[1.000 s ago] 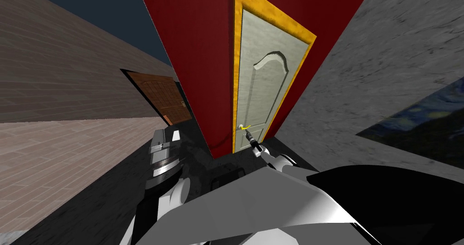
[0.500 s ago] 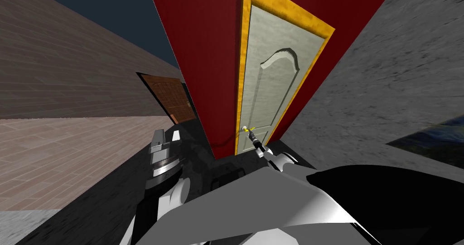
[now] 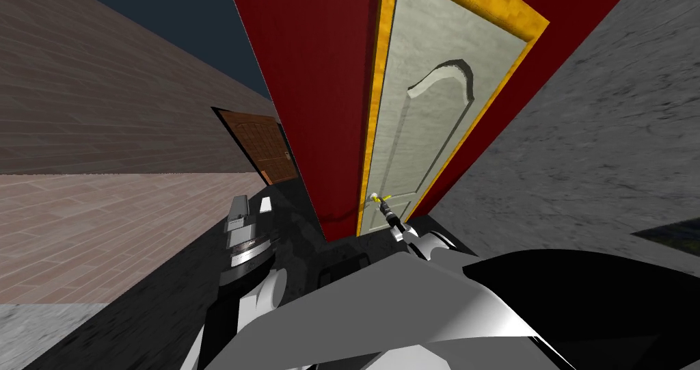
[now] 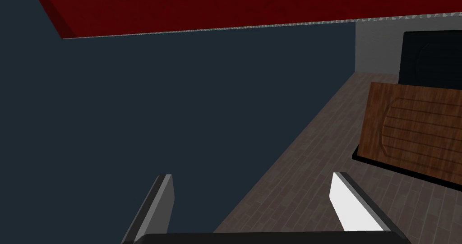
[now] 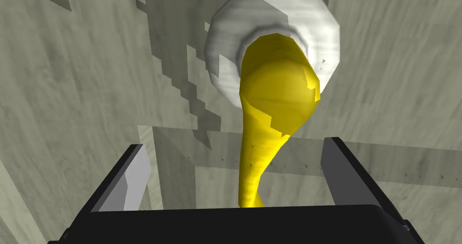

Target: Pull the door open

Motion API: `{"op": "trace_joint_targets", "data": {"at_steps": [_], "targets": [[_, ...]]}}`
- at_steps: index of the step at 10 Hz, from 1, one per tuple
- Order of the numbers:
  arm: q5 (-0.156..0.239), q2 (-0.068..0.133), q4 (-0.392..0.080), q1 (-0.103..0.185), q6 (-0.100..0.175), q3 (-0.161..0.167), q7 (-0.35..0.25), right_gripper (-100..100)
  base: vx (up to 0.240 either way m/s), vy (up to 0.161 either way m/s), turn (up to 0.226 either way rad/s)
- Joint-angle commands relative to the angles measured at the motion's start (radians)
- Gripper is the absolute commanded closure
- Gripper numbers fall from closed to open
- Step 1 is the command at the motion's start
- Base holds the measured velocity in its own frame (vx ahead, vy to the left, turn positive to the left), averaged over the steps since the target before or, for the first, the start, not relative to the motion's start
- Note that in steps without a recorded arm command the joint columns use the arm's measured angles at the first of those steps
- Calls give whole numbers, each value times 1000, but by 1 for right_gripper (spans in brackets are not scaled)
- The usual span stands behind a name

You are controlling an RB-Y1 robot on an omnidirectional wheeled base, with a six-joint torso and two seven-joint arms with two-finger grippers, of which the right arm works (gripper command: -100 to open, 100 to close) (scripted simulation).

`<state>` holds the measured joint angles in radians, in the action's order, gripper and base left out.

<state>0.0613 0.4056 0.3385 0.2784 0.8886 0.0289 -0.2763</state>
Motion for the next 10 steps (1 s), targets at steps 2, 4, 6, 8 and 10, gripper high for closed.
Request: {"op": "trace_joint_targets", "data": {"at_steps": [2,4,6,8,10], "targets": [[1,2,63,-20,-22,-1,0,-100,-11,3,3],[1,2,94,-20,-22,-1,0,-100,-12,-4,0],[11,26,85,-34,-9,-14,-12,-100,112,1,158],[11,26,102,-41,-21,-15,-11,-100,44,-1,-8],[11,26,102,-41,-21,-15,-11,100,-3,-1,-4]]}}
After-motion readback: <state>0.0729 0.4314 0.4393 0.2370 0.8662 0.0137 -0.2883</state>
